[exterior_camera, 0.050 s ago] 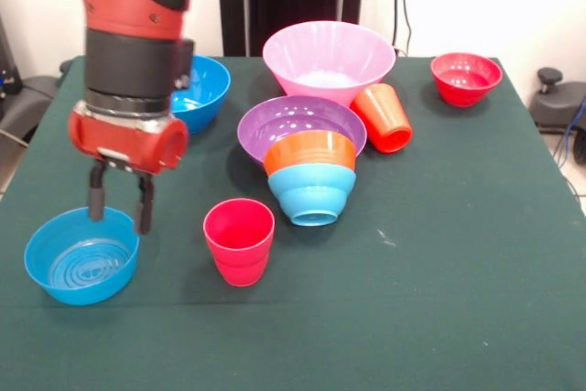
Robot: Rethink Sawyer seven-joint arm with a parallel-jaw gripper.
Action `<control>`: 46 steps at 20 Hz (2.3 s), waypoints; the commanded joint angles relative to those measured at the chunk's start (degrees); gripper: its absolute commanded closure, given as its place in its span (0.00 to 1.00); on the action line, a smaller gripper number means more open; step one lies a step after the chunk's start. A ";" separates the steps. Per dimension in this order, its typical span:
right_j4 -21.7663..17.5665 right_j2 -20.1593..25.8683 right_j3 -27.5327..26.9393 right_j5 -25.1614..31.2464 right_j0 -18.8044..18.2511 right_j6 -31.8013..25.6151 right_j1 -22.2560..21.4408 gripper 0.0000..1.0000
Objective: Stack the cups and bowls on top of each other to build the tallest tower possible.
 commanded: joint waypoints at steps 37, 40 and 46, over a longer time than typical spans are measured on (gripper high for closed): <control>-10.76 11.64 -0.71 9.12 -3.17 -6.62 7.36 0.00; -10.10 11.51 -3.14 10.73 -3.33 -7.05 8.78 0.00; -9.99 8.42 -6.40 11.30 -2.03 -4.28 10.79 0.00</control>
